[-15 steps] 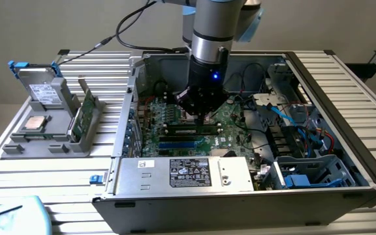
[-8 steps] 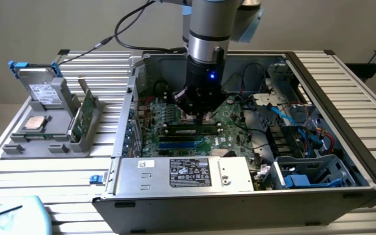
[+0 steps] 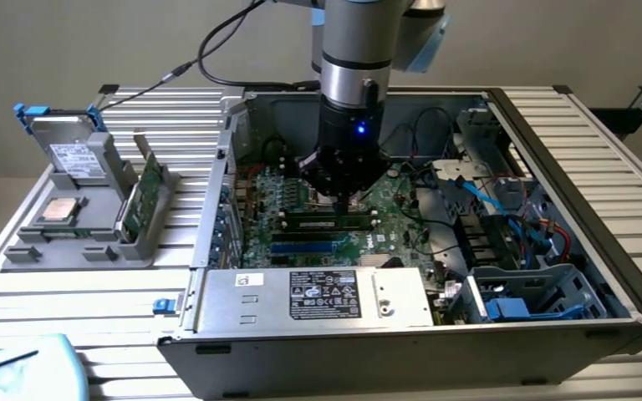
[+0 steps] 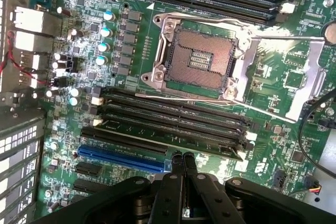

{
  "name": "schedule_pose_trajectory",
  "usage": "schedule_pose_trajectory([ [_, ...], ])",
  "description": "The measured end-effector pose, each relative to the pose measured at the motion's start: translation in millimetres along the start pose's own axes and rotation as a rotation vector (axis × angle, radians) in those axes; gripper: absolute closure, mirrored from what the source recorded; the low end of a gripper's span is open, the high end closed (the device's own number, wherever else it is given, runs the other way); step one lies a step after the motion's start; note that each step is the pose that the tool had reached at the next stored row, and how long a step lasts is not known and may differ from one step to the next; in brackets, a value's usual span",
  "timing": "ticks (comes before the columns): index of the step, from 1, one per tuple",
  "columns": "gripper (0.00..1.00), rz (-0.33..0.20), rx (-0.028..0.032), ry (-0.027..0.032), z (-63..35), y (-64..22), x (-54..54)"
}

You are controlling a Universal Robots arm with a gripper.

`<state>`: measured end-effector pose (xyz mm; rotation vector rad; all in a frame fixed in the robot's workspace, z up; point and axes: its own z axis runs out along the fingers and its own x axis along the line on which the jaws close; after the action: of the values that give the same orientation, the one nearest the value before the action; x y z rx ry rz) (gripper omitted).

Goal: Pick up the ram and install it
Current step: 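Press down the ram until it locks into place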

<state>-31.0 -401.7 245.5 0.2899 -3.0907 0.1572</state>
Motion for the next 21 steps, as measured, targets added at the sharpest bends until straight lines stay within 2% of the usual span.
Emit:
schedule_pose_trajectory([
  [12, 0.89, 0.162, -0.0068, 0.0159, -0.1, 0.0, 0.1],
  [17, 0.89, 0.212, -0.009, 0.0208, 0.0, 0.3, 1.4],
  [21, 0.89, 0.231, -0.0097, 0.0227, 0.0, 0.8, 3.4],
])
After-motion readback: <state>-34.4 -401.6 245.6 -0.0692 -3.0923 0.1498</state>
